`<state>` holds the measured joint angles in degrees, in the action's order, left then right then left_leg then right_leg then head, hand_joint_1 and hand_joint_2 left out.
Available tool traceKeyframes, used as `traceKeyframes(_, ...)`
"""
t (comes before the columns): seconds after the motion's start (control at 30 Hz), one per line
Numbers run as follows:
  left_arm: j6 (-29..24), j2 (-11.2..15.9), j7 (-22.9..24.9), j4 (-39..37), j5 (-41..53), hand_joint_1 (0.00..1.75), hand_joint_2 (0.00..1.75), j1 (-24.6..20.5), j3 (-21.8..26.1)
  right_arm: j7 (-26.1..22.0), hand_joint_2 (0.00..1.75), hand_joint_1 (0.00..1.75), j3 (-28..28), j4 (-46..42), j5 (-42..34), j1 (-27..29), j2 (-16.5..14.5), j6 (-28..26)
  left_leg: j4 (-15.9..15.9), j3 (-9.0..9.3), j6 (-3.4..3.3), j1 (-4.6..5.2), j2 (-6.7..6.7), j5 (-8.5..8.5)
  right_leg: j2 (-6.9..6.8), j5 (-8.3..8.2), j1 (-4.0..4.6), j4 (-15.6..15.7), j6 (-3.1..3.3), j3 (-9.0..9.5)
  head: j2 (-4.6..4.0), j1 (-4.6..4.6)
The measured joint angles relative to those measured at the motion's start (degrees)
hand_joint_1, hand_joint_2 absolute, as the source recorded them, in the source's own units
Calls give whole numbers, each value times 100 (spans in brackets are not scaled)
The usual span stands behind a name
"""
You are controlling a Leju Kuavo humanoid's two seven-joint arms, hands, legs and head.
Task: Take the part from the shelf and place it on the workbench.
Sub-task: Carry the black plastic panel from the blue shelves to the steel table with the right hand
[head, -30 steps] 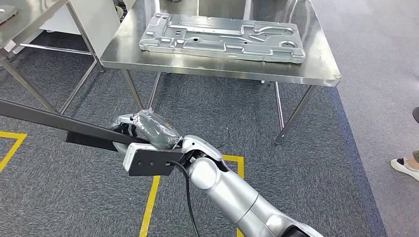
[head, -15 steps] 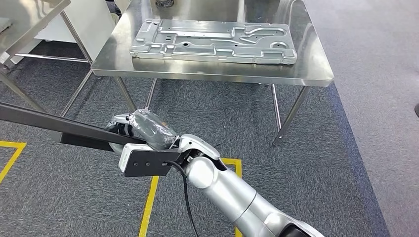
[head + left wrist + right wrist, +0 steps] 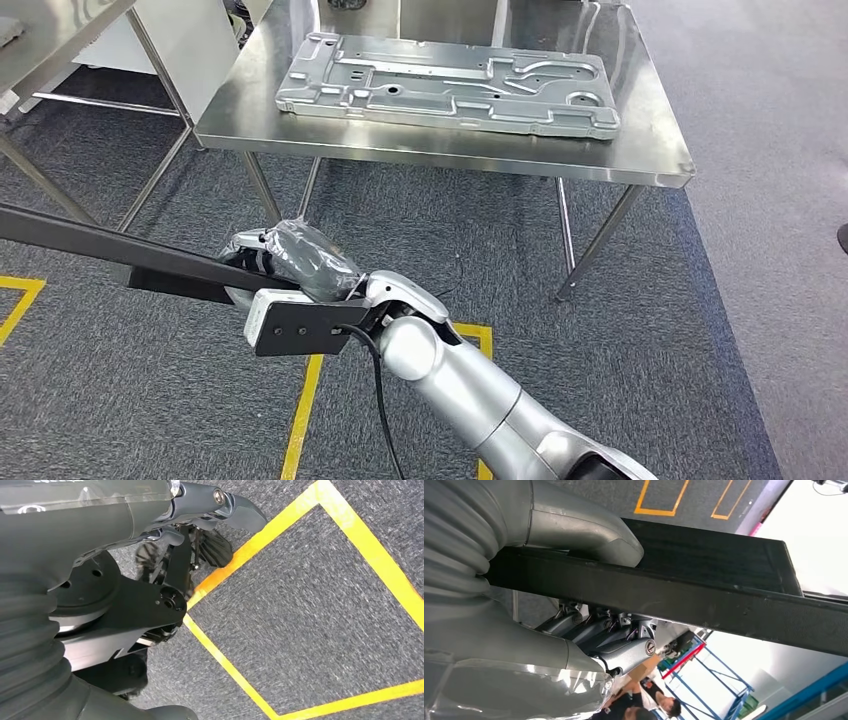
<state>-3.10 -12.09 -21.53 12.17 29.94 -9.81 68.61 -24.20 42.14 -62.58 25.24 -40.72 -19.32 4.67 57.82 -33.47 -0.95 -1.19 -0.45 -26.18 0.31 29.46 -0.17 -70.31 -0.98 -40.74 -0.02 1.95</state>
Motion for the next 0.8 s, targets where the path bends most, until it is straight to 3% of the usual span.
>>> traceKeyframes(0.07, 4, -12, 0, 0, 0, 0, 175, -7, 0, -1, 175, 143, 0, 0, 0, -10, 3, -1, -4, 62, 33, 14, -6, -46, -4, -416, 33, 863, 84, 374, -1, -14)
traceKeyframes(0.13, 9, -24, 1, 0, 0, 0, 175, -18, 0, -2, 175, 143, 0, 0, 1, -17, 3, -2, -12, 82, 91, 9, -2, -77, -6, -528, 79, 1275, 146, 555, -1, -33)
traceKeyframes(0.23, 10, -31, 2, 0, 0, 0, 175, -27, -2, -1, 175, 143, 0, 1, 5, -16, 4, -3, -41, 97, 170, -20, 10, -92, 7, -501, 111, 1301, 174, 563, 0, -37)
traceKeyframes(0.37, 10, -33, 2, 0, -1, 0, 175, -28, -2, -2, 175, 143, 0, 0, 7, -17, 4, -4, -52, 106, 184, -19, 13, -92, 10, -501, 111, 1311, 181, 568, -1, -33)
traceKeyframes(0.47, 7, -31, 2, 0, -2, 0, 175, -36, -2, -4, 175, 143, 0, -14, 8, -21, -1, -8, 47, 93, 216, -5, 16, -177, 5, -520, 49, 1404, 205, 653, 0, -48)
traceKeyframes(0.5, 4, -29, 2, 0, -2, 0, 175, -38, -2, -7, 175, 143, 0, -19, 9, -23, -4, -10, 326, -27, 234, -4, 17, -321, -3, -517, 26, 1439, 222, 703, 0, -62)
traceKeyframes(0.53, -1, -24, 2, 0, -4, 0, 175, -32, -2, -10, 175, 143, 0, -17, 10, -12, -6, -12, 775, -277, 252, -11, 18, -455, -6, -493, 18, 1452, 237, 754, 0, -73)
traceKeyframes(0.57, -5, -16, 2, 0, -4, 0, 175, -26, -2, -13, 175, 143, 0, -14, 10, -3, -7, -13, 1109, -480, 271, -8, 18, -504, -4, -456, 22, 1450, 248, 798, -1, -86)
traceKeyframes(0.6, -8, -7, 2, 0, -5, 0, 175, -20, -2, -14, 175, 143, 0, -11, 10, 8, -7, -15, 1203, -587, 285, -11, 20, -418, 4, -413, 25, 1432, 247, 836, -1, -94)
traceKeyframes(0.63, -9, 3, 2, 0, -4, 0, 175, -15, -3, -14, 175, 143, 0, -8, 10, 16, -8, -16, 985, -550, 284, -11, 23, -191, 14, -364, 29, 1406, 233, 869, -2, -97)
traceKeyframes(0.7, -8, 11, 5, 0, -3, 0, 175, -22, -4, -14, 175, 143, 0, -8, 12, 4, -8, -18, 263, -235, 236, 7, 25, 119, 25, -292, 54, 1349, 186, 887, -1, -103)
traceKeyframes(0.73, -7, 12, 7, 0, -1, 0, 175, -26, -5, -13, 175, 143, 0, -7, 13, 0, -8, -19, 96, -166, 203, 16, 23, 150, 27, -270, 66, 1329, 163, 880, -1, -102)
traceKeyframes(0.8, -5, 11, 9, 0, 0, 0, 175, -30, -9, -10, 175, 143, 0, -6, 15, -4, -8, -21, 56, -159, 130, 26, 11, 115, 28, -250, 72, 1317, 125, 865, -1, -97)
